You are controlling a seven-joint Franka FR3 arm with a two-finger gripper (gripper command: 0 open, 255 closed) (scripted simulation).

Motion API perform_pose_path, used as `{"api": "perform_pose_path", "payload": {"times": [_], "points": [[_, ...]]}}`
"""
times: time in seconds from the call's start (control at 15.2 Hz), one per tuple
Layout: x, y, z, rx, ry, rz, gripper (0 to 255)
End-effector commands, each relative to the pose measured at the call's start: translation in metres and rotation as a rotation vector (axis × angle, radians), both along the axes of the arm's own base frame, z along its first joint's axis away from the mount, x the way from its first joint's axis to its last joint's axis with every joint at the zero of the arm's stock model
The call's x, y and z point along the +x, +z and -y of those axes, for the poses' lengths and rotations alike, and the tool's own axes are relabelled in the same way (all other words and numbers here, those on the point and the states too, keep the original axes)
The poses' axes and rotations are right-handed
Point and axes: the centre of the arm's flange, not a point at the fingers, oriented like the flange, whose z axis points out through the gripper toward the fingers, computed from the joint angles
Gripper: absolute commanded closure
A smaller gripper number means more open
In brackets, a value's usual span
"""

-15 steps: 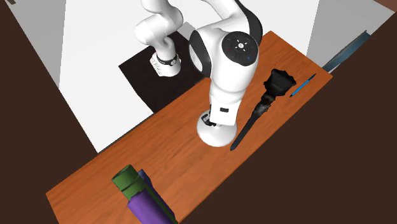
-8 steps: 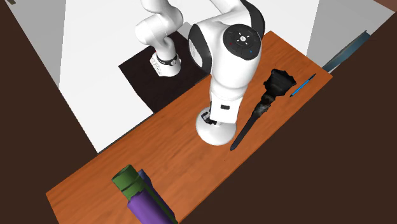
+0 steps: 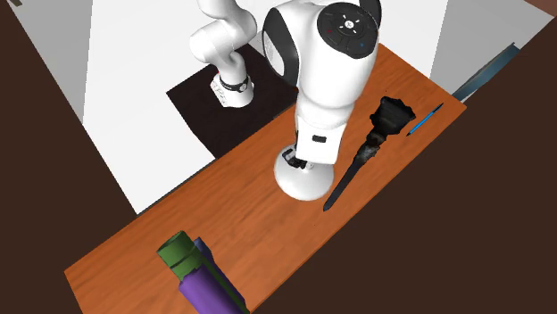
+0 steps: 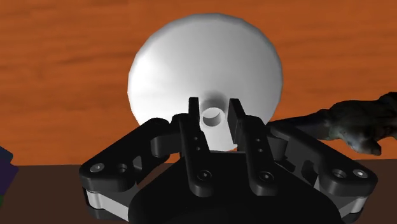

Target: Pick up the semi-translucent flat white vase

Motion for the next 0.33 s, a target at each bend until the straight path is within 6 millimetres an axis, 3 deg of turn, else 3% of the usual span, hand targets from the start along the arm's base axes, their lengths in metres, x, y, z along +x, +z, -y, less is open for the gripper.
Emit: {"api": "perform_pose_path", "payload": {"times": [0.0,0.26], "points": [[0.001,0.011,0.0,0.0,0.0,0.0,255],[0.001,0.023,0.0,0.0,0.0,0.0,255]]}}
